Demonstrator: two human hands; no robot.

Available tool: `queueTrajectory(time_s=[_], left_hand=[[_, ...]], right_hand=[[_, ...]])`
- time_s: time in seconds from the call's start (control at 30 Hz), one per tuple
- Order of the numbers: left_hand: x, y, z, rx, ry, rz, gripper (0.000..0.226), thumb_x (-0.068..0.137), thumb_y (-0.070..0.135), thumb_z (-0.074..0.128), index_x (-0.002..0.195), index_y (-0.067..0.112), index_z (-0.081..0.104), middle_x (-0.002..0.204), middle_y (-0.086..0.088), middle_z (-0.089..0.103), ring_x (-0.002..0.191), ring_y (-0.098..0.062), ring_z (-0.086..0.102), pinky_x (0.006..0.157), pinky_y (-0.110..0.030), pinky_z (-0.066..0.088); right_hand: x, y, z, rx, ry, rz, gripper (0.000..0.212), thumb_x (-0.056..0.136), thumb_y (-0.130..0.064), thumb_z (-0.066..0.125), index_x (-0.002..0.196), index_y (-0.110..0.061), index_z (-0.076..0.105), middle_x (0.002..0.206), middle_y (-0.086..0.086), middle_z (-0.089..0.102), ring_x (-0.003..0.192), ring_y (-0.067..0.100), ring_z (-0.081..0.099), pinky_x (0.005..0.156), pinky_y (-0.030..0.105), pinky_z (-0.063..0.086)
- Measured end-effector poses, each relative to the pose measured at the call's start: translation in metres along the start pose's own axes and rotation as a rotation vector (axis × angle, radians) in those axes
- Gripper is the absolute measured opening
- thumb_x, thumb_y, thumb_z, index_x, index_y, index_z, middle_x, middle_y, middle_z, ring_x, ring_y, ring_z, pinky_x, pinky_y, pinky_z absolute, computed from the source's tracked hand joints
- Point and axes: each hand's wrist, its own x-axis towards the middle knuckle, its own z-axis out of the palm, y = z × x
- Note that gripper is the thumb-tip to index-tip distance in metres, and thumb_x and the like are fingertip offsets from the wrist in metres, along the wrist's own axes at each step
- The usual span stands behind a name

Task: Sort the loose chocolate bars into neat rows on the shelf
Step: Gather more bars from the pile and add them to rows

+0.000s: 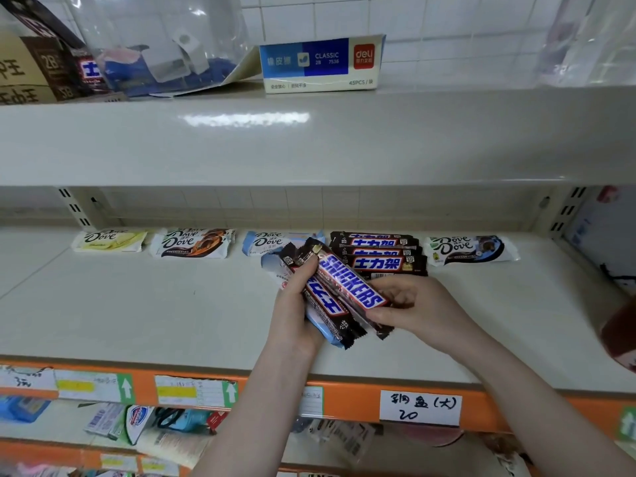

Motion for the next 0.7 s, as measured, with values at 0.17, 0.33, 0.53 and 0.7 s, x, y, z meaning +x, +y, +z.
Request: queueTrajectory(time_s=[0.17,0.33,0.53,0.7], left_hand=[[-0.001,0.002,-0.001,0.015,0.100,0.021,0.027,0.080,0.017,0.065,0.105,0.008,0.060,0.081,-0.011,0.071,0.071,-0.025,0.070,0.069,-0.040,0.059],[0.000,0.003,0.000,0.036,0.174,0.038,0.045,0.066,0.032,0.074,0.103,0.007,0.065,0.083,-0.010,0.072,0.070,-0.021,0.069,0.068,-0.034,0.057],[-0.001,0.009,-0.002,0.023,0.154,-0.035,0.030,0.069,0.013,0.069,0.096,0.005,0.061,0.081,-0.013,0.069,0.072,-0.025,0.066,0.080,-0.043,0.053],[-0.005,0.008,-0.001,0.054,0.095,-0.001,0.014,0.080,0.008,0.059,0.093,0.009,0.059,0.075,-0.010,0.069,0.068,-0.023,0.067,0.069,-0.038,0.055]], right_hand=[[0.001,0.006,0.001,-0.140,0.104,-0.005,0.031,0.073,-0.024,0.073,0.085,-0.048,0.058,0.076,-0.026,0.062,0.075,-0.012,0.054,0.056,0.006,0.042],[0.003,0.012,0.004,-0.480,0.289,-0.143,0.024,0.074,-0.011,0.070,0.094,-0.024,0.068,0.085,-0.013,0.055,0.080,0.003,0.053,0.066,0.018,0.042],[0.001,0.011,-0.002,-0.325,0.156,-0.150,0.026,0.072,-0.017,0.073,0.091,-0.034,0.066,0.098,-0.020,0.056,0.097,-0.005,0.051,0.081,0.010,0.037],[-0.001,0.013,-0.005,-0.117,0.128,-0.025,0.041,0.069,-0.019,0.077,0.094,-0.047,0.059,0.096,-0.031,0.062,0.094,-0.023,0.050,0.074,-0.007,0.035]])
